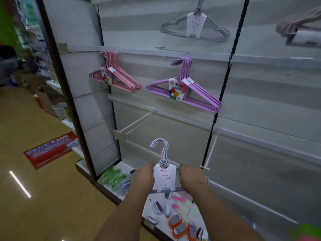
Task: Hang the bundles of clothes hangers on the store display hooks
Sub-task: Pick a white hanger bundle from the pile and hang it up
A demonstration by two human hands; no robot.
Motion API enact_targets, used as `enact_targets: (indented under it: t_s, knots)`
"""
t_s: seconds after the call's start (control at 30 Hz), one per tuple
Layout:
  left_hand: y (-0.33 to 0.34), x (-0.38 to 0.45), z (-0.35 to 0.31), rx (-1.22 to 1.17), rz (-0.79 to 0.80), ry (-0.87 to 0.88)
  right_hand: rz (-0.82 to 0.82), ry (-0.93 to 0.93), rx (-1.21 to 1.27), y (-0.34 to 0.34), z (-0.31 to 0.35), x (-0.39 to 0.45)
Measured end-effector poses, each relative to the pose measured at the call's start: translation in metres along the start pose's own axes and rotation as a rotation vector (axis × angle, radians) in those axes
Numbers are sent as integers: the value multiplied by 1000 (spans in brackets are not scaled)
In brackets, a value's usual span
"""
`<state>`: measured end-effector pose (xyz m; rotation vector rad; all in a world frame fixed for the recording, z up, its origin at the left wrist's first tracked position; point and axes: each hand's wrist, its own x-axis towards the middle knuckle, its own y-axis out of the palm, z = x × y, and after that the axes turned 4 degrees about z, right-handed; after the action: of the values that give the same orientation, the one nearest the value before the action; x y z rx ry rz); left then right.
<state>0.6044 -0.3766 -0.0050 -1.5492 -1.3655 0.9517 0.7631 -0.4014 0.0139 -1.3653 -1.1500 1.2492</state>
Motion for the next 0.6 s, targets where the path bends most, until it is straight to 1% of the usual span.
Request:
enact_targets:
  t_s: [0.1,0.2,0.27,0.33,0.43,0.5,0.53,0.6]
  knots:
    - [-19,30,8,-12,-18,68,-70,70,48,-20,12,19]
    - [-46,61,13,-41,-50,189,-134,192,82,-42,26,36]
    - [-68,76,17,-62,-99,262,-202,278,90,-62,39,44]
    - [-88,94,25,-135,-155,328,-271,333,72,-83,54,52]
    - [-114,121,30,-180,-277,425,-404,413,65,-112,68,58]
    - [-133,133,28,-141,-382,507,-501,461,56,-130,73,59]
    - [-145,136,25,-122,-455,548,-552,488,63,-140,74,57]
    - [-165,143,17,-103,-675,670,-651,539,61,-160,73,54]
